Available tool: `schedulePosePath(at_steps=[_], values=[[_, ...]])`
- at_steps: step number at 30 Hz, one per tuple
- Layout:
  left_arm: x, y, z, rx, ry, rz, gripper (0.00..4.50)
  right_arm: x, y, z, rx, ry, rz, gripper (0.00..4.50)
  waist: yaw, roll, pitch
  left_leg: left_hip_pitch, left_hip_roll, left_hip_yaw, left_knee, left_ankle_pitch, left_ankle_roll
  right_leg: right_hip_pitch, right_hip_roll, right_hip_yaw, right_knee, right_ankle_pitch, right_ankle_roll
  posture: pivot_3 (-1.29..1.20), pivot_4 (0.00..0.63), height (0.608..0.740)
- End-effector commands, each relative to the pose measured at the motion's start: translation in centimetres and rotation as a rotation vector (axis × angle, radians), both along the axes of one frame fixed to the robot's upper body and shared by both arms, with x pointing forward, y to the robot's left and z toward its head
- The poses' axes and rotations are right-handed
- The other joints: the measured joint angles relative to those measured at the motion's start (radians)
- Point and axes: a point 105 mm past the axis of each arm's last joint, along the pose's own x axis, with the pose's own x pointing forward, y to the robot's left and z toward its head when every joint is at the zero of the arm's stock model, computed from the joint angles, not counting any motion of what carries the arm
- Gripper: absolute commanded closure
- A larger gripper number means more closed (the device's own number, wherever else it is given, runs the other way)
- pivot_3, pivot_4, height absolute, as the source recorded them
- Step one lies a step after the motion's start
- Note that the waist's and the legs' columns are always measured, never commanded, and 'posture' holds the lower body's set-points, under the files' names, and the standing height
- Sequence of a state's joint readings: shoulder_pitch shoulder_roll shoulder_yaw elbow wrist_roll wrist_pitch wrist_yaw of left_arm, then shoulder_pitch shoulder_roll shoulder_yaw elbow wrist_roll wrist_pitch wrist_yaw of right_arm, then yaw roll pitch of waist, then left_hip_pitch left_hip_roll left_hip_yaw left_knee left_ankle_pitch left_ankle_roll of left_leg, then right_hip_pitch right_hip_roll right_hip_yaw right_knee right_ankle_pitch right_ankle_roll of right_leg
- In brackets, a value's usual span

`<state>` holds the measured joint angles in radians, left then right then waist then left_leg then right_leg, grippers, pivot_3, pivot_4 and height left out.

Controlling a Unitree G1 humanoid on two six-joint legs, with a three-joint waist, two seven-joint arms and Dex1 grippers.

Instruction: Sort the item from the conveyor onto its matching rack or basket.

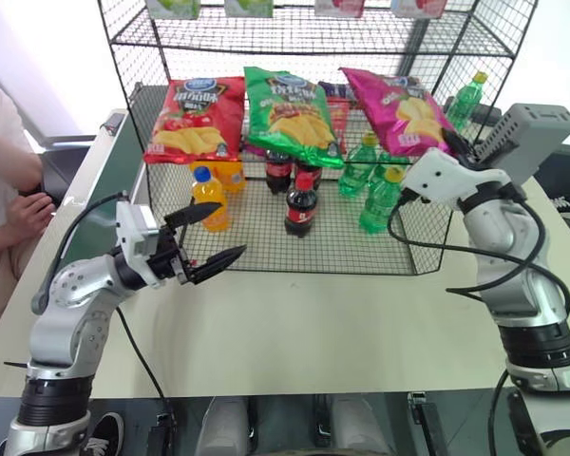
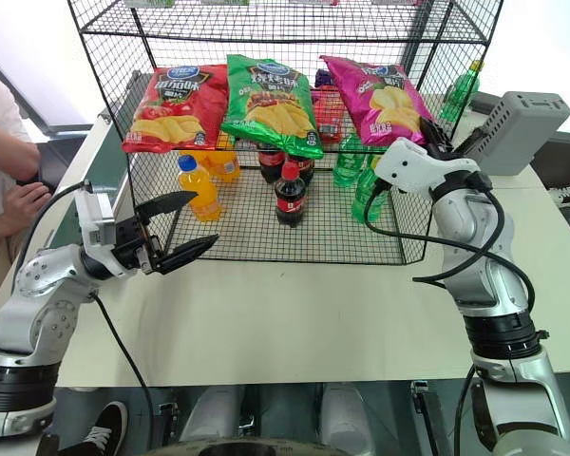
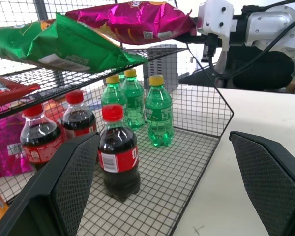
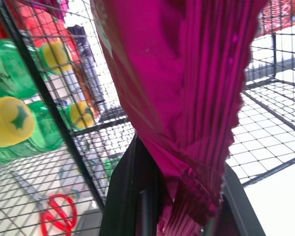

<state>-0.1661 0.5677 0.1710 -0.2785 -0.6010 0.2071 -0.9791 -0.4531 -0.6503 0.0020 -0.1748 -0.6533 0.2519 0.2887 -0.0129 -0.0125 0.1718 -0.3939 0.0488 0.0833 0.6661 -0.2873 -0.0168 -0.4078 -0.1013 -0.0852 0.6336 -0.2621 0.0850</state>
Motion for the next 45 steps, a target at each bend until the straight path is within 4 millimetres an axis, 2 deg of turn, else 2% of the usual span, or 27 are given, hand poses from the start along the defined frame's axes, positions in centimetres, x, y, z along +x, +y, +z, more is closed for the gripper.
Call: schedulePosePath(at_steps=[1, 7, 18, 20, 21, 24, 26, 28, 32, 36, 39, 41, 45], values=[[-0.5, -0.3, 1.0, -0.011, -0.049, -0.013, 0.0, -0.5, 0.2, 1.5, -0.006, -0.067, -0.002, 4.32, 0.0, 0.0, 0.0, 0.0, 0.0, 0.0, 0.0, 0.0, 0.0, 0.0, 0.0, 0.0, 0.0, 0.0, 0.0, 0.0, 0.15, 0.74], [-0.6, -0.3, 0.9, -0.009, -0.048, -0.007, 0.0, 0.2, -0.5, 1.8, 0.037, -0.079, -0.037, 4.32, 0.0, 0.0, 0.0, 0.0, 0.0, 0.0, 0.0, 0.0, 0.0, 0.0, 0.0, 0.0, 0.0, 0.0, 0.0, 0.0, 0.15, 0.74], [-0.7, -0.4, 0.7, -0.01, -0.041, -0.005, 0.0, 1.3, 0.5, 1.8, 0.13, -0.069, 0.009, 4.32, -0.001, 0.0, 0.0, 0.0, 0.0, 0.0, 0.0, 0.0, 0.0, 0.0, 0.0, 0.0, 0.0, 0.0, 0.0, 0.0, 0.15, 0.74], [-0.7, -0.5, 0.7, -0.01, -0.038, -0.005, 0.0, 1.4, 0.6, 1.8, 0.146, -0.062, 0.018, 3.31, -0.001, 0.0, 0.0, 0.0, 0.0, 0.0, 0.0, 0.0, 0.0, 0.0, 0.0, 0.0, 0.0, 0.0, 0.0, 0.0, 0.15, 0.74], [-0.8, -0.5, 0.7, -0.009, -0.039, -0.005, 0.0, 1.4, 0.7, 1.8, 0.152, -0.054, 0.028, 3.02, -0.001, 0.0, 0.0, 0.0, 0.0, 0.0, 0.0, 0.0, 0.0, 0.0, 0.0, 0.0, 0.0, 0.0, 0.0, 0.0, 0.15, 0.74], [-0.8, -0.5, 0.6, -0.012, -0.036, -0.002, 0.0, 1.3, 0.8, 1.8, 0.157, -0.05, 0.041, 1.61, -0.001, 0.0, 0.0, 0.0, 0.0, 0.0, 0.0, 0.0, 0.0, 0.0, 0.0, 0.0, 0.0, 0.0, 0.0, 0.0, 0.15, 0.74], [-0.8, -0.4, 0.6, -0.011, -0.034, 0.001, 0.0, 0.9, 1.7, 1.8, 0.176, -0.029, 0.094, 0.9, -0.002, 0.0, 0.0, 0.0, 0.0, 0.0, 0.0, 0.0, 0.0, 0.0, 0.0, 0.0, 0.0, 0.0, 0.0, 0.0, 0.15, 0.74], [-0.8, -0.4, 0.5, -0.012, -0.033, 0.004, 0.0, 0.6, 2.6, 1.9, 0.229, -0.004, 0.163, 0.9, -0.005, 0.0, 0.0, 0.001, 0.0, 0.0, 0.0, 0.0, 0.0, 0.0, 0.0, 0.0, 0.001, 0.0, 0.0, 0.0, 0.15, 0.74], [-0.9, -0.4, 0.5, -0.017, -0.031, 0.006, 0.0, -0.1, 2.8, 2.9, 0.333, -0.008, 0.269, 0.9, -0.002, 0.0, 0.0, 0.001, 0.001, -0.001, 0.0, 0.0, 0.0, 0.0, 0.001, 0.0, 0.001, 0.0, 0.0, 0.0, 0.15, 0.74], [-0.9, -0.5, 0.5, -0.014, -0.035, 0.003, 0.0, -0.9, 3.5, 2.0, 0.258, 0.049, 0.335, 0.9, 0.002, 0.0, 0.0, 0.001, 0.001, -0.001, 0.0, 0.0, 0.0, 0.0, 0.001, 0.0, 0.001, 0.0, 0.0, 0.0, 0.15, 0.74], [-0.9, -0.4, 0.5, -0.015, -0.033, 0.002, 0.0, -1.1, 2.9, 1.1, 0.192, 0.071, 0.315, 0.9, 0.002, 0.0, 0.0, 0.001, 0.001, -0.001, 0.0, 0.0, 0.0, 0.0, 0.001, 0.0, 0.0, 0.0, 0.0, 0.0, 0.15, 0.74], [-0.9, -0.4, 0.5, -0.013, -0.032, 0.002, 0.0, -1.5, 2.9, 1.0, 0.164, 0.077, 0.338, 0.9, 0.001, 0.0, 0.0, 0.001, 0.001, -0.001, 0.0, 0.0, 0.0, 0.0, 0.001, 0.0, 0.0, 0.0, 0.0, 0.0, 0.15, 0.74], [-0.9, -0.4, 0.4, -0.01, -0.03, 0.002, 0.0, -1.7, 2.4, 1.4, 0.216, 0.078, 0.36, 0.9, -0.002, 0.0, 0.0, 0.001, 0.001, -0.001, 0.0, 0.0, 0.0, 0.0, 0.001, 0.0, 0.001, 0.0, 0.0, 0.0, 0.15, 0.74]])
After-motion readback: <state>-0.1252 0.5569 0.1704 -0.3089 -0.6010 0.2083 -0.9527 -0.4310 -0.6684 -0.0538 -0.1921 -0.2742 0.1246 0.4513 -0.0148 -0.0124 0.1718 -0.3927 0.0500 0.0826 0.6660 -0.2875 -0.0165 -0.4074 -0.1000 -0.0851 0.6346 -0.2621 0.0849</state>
